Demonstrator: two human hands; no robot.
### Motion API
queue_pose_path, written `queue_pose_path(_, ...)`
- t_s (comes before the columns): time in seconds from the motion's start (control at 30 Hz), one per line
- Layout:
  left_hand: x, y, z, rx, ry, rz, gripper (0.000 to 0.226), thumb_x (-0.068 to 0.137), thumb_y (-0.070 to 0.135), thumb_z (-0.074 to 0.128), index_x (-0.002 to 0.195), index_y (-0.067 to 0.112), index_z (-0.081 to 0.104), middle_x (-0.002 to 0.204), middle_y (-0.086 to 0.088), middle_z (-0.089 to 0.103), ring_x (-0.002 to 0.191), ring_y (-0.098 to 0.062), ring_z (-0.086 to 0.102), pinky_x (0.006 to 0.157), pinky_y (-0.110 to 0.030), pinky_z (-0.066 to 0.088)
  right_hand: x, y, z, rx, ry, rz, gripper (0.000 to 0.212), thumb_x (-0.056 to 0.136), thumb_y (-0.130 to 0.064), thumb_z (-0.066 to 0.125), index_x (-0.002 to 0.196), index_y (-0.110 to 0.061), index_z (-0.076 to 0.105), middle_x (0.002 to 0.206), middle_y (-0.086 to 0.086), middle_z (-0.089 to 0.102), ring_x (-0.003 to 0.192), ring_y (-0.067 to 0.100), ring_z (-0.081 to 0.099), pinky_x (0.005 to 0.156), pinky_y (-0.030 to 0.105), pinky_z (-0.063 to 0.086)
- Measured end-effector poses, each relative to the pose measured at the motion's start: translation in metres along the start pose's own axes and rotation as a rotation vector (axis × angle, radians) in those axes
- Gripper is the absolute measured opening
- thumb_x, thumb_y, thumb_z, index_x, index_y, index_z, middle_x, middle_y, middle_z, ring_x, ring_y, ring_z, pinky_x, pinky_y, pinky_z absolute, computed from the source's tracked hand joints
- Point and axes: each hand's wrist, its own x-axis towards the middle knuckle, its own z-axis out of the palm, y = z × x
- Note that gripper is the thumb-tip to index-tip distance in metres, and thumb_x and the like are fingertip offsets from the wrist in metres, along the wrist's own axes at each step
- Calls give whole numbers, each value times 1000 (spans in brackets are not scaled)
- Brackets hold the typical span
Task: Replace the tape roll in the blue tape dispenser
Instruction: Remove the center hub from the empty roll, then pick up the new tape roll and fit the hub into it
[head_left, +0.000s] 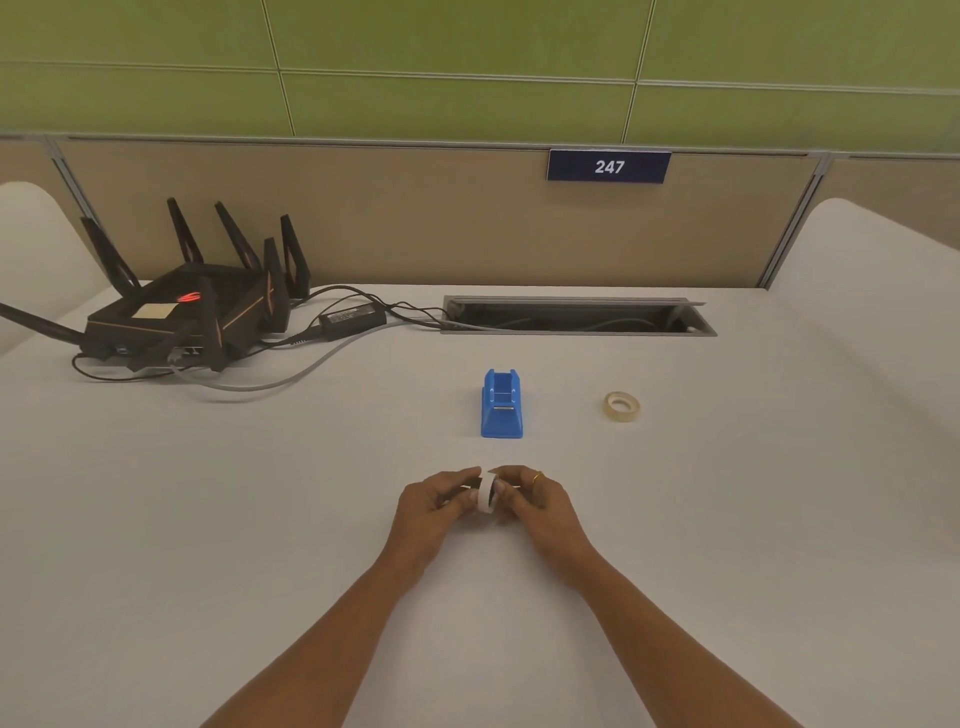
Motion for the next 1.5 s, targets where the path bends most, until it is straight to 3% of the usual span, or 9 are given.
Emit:
queue_pose_path(0.23,1,-3,-2,-8,42,2,24,78,2,65,92,21,69,87,5,70,76,0,67,67,-11,53,-2,-4,1,-11,-8,16,28,75,-24,73,100,-23,59,95,5,66,83,20,66,66,11,50)
queue_pose_path(0.4,2,-4,-1,18,41,-4,22,79,3,64,88,22,69,81,7,70,72,2,67,66,-8,51,-1,-4,-2,-6,-27,27,29,77,-18,71,104,-20,59,99,7,66,88,18,65,68,8,49)
queue_pose_path(0.63,3,-6,-3,29,76,20,27,81,7,63,80,33,69,81,14,71,77,2,67,71,-7,50,2,4,-7,15,-43,37,41,78,-15,71,117,-14,59,114,15,64,107,25,61,98,37,48)
queue_pose_path(0.97,4,-10,0,-28,132,-11,20,77,2,66,89,18,69,84,4,72,74,-5,68,73,-18,56,5,6,-9,84,25,34,47,76,-16,72,120,-17,55,116,9,62,104,17,61,88,24,52)
queue_pose_path(1.07,6,-10,2,-32,173,-16,21,77,4,67,86,23,67,88,-2,71,82,-14,68,77,-22,56,9,6,-11,118,141,32,41,79,-17,69,116,-16,52,112,10,61,101,20,62,90,30,51)
queue_pose_path(1.17,9,-11,2,-7,192,-26,20,76,3,68,91,16,67,91,-9,70,88,-22,66,85,-30,51,14,6,-18,43,248,3,29,82,-24,66,108,-21,53,106,0,60,95,16,62,78,12,50)
queue_pose_path(1.27,16,-10,4,-42,198,-46,20,76,0,67,95,6,66,87,-6,69,80,-18,65,70,-23,56,23,9,-30,-45,344,-13,33,83,-27,65,113,-18,55,108,-2,60,96,14,59,68,-1,44)
queue_pose_path(1.4,27,-8,6,-52,184,-57,22,77,-1,65,90,17,65,88,-5,68,82,-16,65,55,-15,55,39,12,-44,-172,403,-16,38,81,-22,67,116,-14,57,112,2,60,89,15,56,64,5,42)
queue_pose_path(1.5,34,-6,7,-46,193,-56,22,77,-3,65,92,14,65,88,-6,67,81,-18,65,55,-15,55,52,14,-53,-238,419,-34,39,80,-14,67,117,-11,57,118,7,58,97,20,57,80,18,47)
